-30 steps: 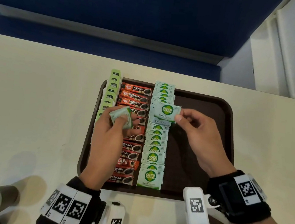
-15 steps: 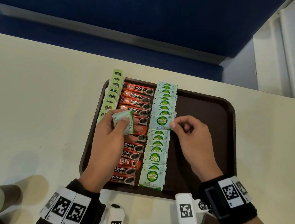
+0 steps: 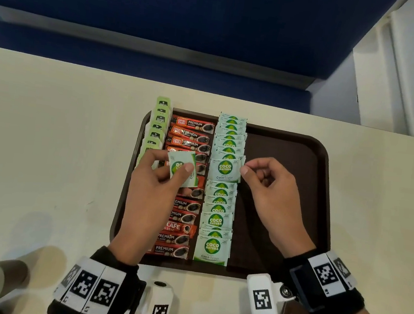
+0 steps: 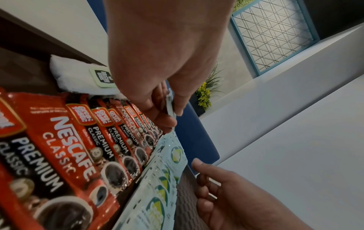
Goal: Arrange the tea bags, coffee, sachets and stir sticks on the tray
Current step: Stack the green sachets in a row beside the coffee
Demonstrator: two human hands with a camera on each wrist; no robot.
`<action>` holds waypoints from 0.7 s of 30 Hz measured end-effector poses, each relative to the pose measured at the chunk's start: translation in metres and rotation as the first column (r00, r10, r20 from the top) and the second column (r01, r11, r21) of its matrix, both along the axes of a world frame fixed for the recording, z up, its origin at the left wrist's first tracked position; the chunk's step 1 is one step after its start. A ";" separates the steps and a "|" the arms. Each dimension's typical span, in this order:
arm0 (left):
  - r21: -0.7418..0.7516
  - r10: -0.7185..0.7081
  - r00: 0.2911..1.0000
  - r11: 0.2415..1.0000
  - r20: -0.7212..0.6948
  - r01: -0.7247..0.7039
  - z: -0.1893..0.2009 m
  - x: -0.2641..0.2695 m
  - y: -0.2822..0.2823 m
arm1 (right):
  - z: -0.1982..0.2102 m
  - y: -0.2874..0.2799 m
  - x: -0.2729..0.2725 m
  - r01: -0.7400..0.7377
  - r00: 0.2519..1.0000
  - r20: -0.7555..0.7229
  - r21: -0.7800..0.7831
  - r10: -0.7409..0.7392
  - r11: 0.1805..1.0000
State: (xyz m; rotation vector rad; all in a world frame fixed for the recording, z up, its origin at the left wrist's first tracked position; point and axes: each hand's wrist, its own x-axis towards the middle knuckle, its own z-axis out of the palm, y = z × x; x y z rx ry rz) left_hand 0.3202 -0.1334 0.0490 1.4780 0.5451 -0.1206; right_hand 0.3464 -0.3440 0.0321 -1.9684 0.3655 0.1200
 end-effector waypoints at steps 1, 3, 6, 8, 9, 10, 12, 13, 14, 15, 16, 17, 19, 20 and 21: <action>0.001 -0.037 0.999 0.999 0.005 0.037 -0.001 0.001 0.000 | 0.006 0.001 -0.001 -0.031 1.000 0.004 0.040 0.031 0.999; 0.023 -0.129 0.991 0.991 0.023 0.129 -0.001 0.002 0.000 | 0.016 0.004 -0.001 -0.120 0.993 0.001 0.101 0.121 0.988; 0.054 -0.230 0.972 0.972 0.045 0.227 0.001 0.004 -0.001 | 0.027 0.008 0.000 -0.232 0.972 -0.007 0.161 0.236 0.959; 0.048 -0.266 0.962 0.964 0.065 0.263 0.002 0.005 -0.003 | 0.031 0.011 0.001 -0.273 0.960 -0.009 0.178 0.279 0.946; 0.042 -0.274 0.959 0.962 0.073 0.271 0.002 0.005 -0.003 | 0.031 0.012 0.002 -0.286 0.957 -0.004 0.165 0.291 0.944; 0.039 -0.270 0.959 0.963 0.081 0.268 0.001 0.006 -0.004 | 0.031 0.011 0.002 -0.292 0.955 0.003 0.144 0.295 0.945; 0.036 -0.222 0.970 0.975 0.099 0.220 -0.001 0.006 -0.005 | 0.030 0.009 0.003 -0.274 0.961 0.011 0.104 0.275 0.956; 0.037 -0.184 0.977 0.983 0.111 0.181 -0.002 0.007 -0.005 | 0.030 0.007 0.004 -0.254 0.967 0.008 0.091 0.255 0.963; 0.039 -0.146 0.981 0.989 0.124 0.143 -0.003 0.008 -0.005 | 0.029 0.005 0.004 -0.234 0.972 -0.002 0.085 0.235 0.969; 0.040 -0.118 0.984 0.993 0.135 0.113 -0.004 0.008 -0.006 | 0.028 0.003 0.005 -0.219 0.975 -0.012 0.084 0.221 0.972; 0.040 -0.101 0.985 0.995 0.142 0.096 -0.004 0.008 -0.007 | 0.027 0.002 0.005 -0.212 0.977 -0.020 0.084 0.215 0.974; 0.041 -0.092 0.985 0.995 0.144 0.087 -0.004 0.008 -0.008 | 0.026 0.001 0.005 -0.210 0.977 -0.028 0.080 0.213 0.974; 0.062 -0.097 0.985 0.994 0.144 0.089 -0.006 0.009 -0.010 | 0.023 0.000 0.005 -0.207 0.977 -0.035 0.050 0.209 0.977; 0.082 -0.106 0.984 0.992 0.144 0.095 -0.007 0.009 -0.010 | 0.020 -0.001 0.005 -0.204 0.978 -0.033 0.027 0.205 0.979; 0.102 -0.115 0.983 0.990 0.142 0.101 -0.009 0.009 -0.011 | 0.018 -0.001 0.005 -0.201 0.979 -0.029 0.008 0.201 0.980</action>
